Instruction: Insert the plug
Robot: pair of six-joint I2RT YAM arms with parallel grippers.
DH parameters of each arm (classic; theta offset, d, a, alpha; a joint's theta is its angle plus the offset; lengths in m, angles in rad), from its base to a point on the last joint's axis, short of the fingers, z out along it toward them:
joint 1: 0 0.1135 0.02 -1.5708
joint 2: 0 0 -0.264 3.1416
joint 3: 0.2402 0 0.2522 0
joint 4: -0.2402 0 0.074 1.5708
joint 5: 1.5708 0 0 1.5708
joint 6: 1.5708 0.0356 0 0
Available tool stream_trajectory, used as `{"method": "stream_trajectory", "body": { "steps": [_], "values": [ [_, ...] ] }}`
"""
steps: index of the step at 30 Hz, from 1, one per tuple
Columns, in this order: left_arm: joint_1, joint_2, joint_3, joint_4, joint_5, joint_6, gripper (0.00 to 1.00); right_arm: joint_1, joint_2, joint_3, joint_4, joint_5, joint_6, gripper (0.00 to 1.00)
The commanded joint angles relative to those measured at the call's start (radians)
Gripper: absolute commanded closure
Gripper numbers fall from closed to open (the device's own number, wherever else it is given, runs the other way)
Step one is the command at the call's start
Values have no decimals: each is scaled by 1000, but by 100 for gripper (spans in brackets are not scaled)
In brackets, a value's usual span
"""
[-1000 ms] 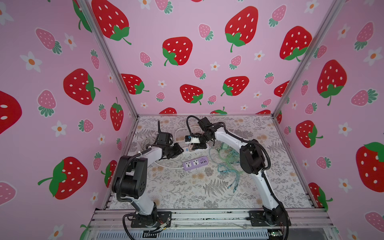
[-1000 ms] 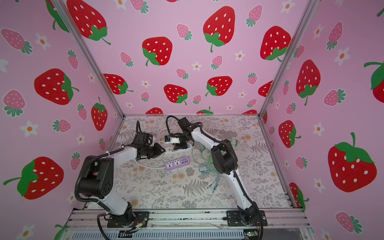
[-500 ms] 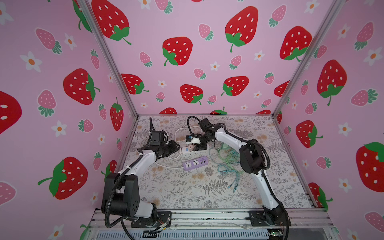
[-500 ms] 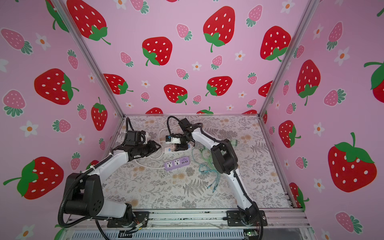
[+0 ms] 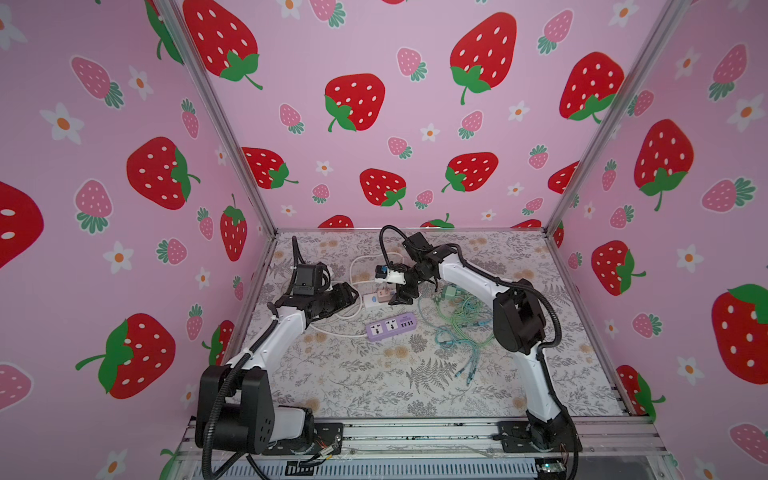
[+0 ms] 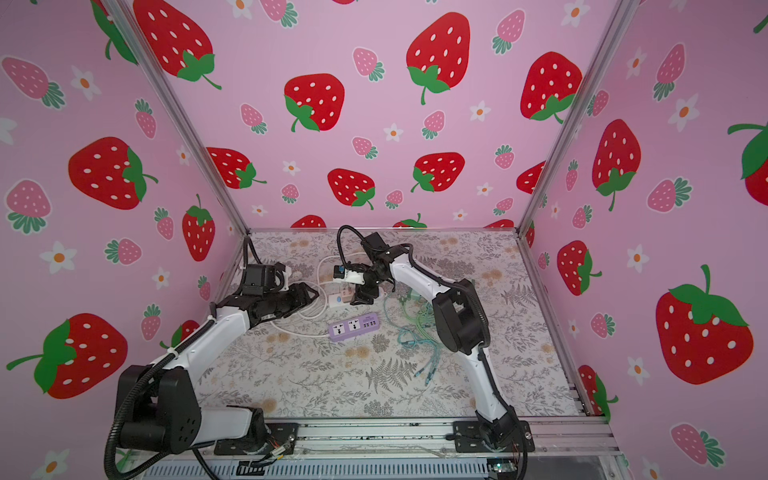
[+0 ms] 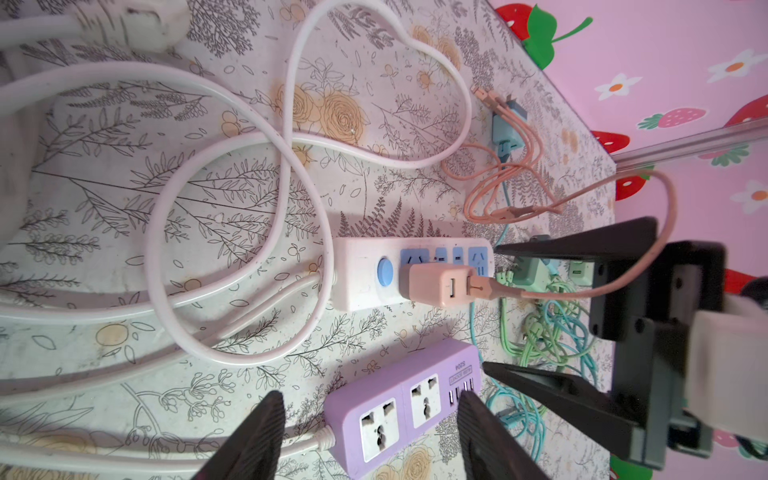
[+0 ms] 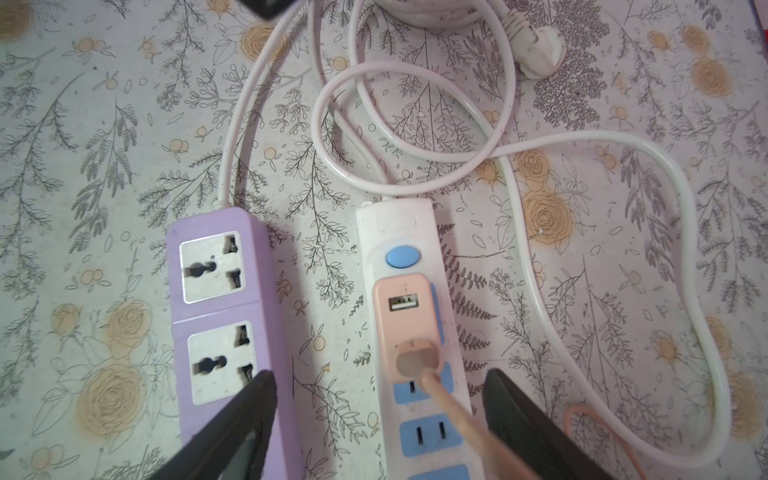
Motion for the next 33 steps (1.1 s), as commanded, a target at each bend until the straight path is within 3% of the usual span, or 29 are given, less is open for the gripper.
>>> {"method": "stream_trajectory", "body": {
  "steps": [1, 13, 19, 25, 33],
  "values": [
    [9, -35, 9, -41, -10, 18, 29, -6, -53, -67, 12, -15, 26, 19],
    [14, -102, 18, -80, -6, 33, 22, -25, -300, -400, 204, 4, 146, 19],
    [15, -126, 20, -95, 6, 32, 21, -57, -439, -568, 364, 71, 296, 20],
    [15, -150, 18, -105, 13, 26, 19, -78, -562, -712, 516, 236, 457, 21],
    [14, -181, 6, -101, 73, 27, 20, -138, -589, -742, 525, 467, 548, 23]
  ]
}}
